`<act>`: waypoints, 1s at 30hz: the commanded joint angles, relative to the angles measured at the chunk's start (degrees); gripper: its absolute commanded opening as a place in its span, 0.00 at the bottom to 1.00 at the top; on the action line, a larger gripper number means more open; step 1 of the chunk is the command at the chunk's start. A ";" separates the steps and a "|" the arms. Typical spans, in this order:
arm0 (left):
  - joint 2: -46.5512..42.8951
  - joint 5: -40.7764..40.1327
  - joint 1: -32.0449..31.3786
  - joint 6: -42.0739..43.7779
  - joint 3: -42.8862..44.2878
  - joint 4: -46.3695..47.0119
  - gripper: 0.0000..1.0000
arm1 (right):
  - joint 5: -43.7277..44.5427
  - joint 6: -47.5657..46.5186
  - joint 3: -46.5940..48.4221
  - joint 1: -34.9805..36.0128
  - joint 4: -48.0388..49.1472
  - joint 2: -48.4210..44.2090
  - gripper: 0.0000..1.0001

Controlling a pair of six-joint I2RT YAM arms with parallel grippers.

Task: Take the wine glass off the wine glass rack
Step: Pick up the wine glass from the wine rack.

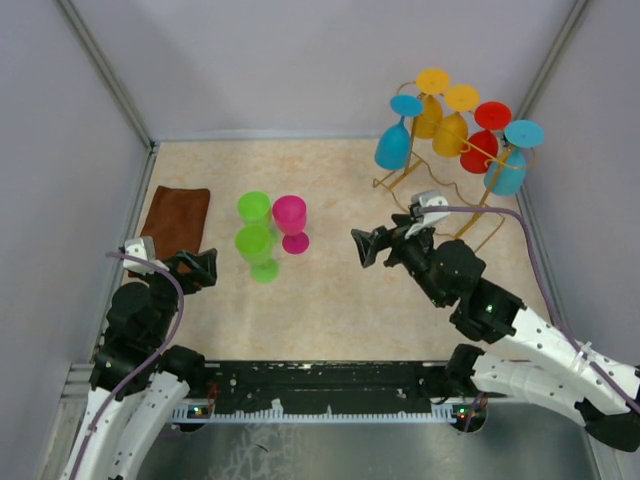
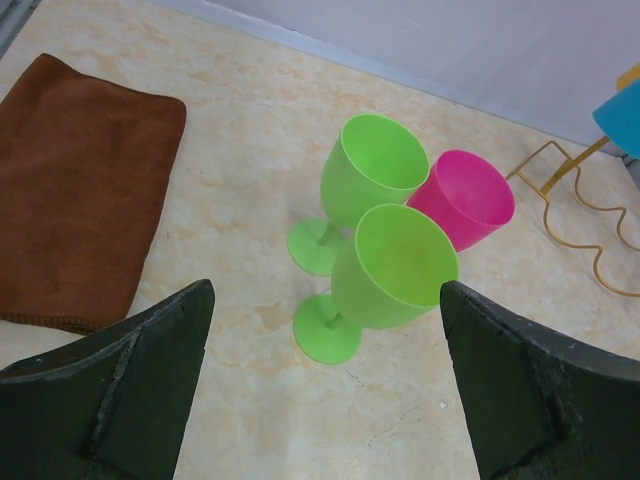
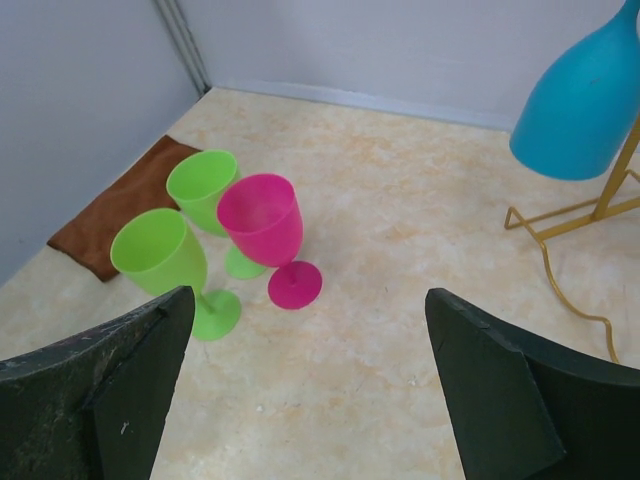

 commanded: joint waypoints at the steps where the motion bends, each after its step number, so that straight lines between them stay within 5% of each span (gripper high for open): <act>1: -0.28 -1.60 0.12 -0.63 -0.03 -0.96 0.99 | 4.27 -0.12 9.82 -1.51 -4.42 3.69 0.98; 10: -1.07 -2.39 0.16 -0.65 0.49 -1.76 0.99 | -16.25 3.25 26.39 -24.92 -11.27 13.54 0.96; 30: -0.78 0.13 0.15 -0.15 0.19 -0.89 0.99 | -29.15 18.01 50.10 -46.25 -10.28 39.33 0.68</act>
